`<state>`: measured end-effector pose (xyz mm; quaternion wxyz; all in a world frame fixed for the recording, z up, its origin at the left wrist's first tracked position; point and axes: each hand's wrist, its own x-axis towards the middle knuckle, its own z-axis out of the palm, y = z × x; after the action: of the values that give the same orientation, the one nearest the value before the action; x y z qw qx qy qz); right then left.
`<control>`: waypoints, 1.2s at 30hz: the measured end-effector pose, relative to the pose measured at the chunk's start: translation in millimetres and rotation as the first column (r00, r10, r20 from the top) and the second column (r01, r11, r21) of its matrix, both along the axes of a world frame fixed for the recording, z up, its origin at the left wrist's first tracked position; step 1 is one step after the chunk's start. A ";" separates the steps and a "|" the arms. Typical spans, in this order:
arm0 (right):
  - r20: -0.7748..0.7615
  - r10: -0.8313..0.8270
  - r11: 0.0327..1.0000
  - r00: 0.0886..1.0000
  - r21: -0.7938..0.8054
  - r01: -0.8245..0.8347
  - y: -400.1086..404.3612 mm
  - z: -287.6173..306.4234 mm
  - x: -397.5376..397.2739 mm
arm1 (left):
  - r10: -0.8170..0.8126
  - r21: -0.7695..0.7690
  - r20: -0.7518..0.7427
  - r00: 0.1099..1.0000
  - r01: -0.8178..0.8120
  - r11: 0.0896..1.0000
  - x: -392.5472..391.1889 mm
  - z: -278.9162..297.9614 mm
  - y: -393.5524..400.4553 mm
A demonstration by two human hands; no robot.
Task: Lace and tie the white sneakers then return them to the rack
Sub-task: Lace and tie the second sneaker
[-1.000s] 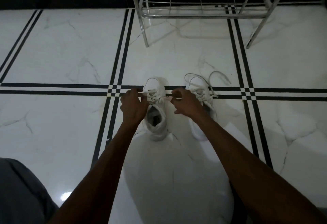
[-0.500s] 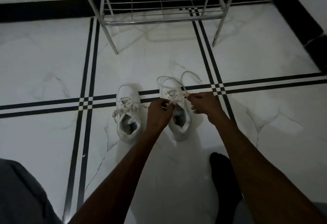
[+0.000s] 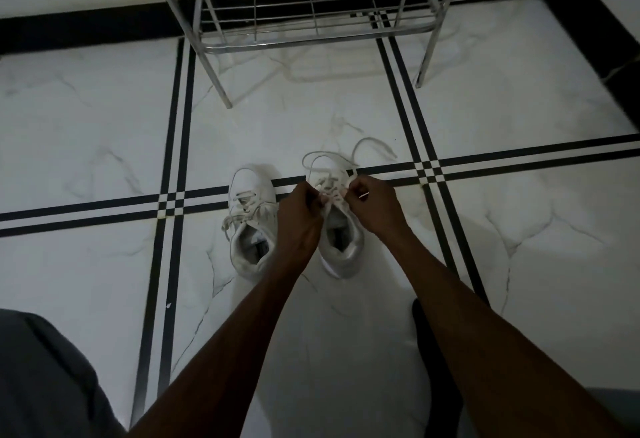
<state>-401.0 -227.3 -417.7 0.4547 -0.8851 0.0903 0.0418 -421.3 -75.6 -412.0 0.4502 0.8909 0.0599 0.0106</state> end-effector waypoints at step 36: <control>-0.042 0.312 0.915 0.949 0.283 -0.288 20.5 56.9 29.6 | -0.106 -0.495 0.002 0.994 0.093 0.864 41.4 62.0 46.5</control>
<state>-371.4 -206.8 -360.8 0.5565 -0.8144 -0.0337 0.1611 -379.8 -29.2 -349.9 0.6621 0.7481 0.0203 -0.0392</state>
